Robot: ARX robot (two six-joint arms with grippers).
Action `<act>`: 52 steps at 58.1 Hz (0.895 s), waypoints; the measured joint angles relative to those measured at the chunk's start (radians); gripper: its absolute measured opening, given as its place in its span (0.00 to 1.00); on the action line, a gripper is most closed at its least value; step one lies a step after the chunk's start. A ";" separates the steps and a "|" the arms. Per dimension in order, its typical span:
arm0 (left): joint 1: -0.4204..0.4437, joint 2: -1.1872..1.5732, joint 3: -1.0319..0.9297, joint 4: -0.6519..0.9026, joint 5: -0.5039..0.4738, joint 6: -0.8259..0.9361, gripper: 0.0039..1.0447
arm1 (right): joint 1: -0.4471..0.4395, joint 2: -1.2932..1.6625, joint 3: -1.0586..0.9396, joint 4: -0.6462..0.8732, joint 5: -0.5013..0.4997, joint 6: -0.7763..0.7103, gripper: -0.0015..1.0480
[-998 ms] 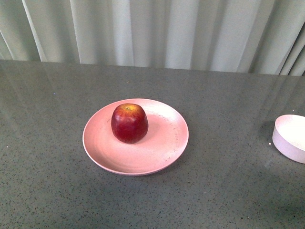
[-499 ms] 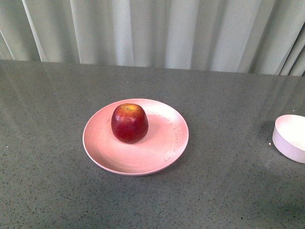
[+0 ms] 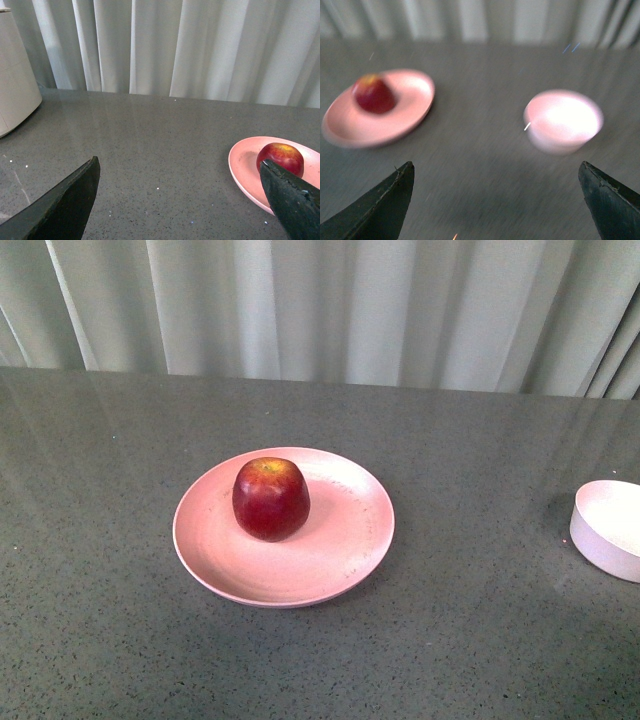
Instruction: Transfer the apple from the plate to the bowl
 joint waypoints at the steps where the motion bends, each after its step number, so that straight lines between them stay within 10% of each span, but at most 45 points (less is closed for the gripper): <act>1: 0.000 0.000 0.000 0.000 0.000 0.000 0.92 | -0.021 0.063 0.013 0.021 -0.040 0.000 0.91; 15: 0.000 0.000 0.000 0.000 -0.001 0.000 0.92 | -0.134 0.835 0.327 0.341 -0.032 0.038 0.91; 52: 0.000 0.000 0.000 0.000 0.000 0.000 0.92 | -0.126 1.637 0.804 0.389 0.213 0.051 0.91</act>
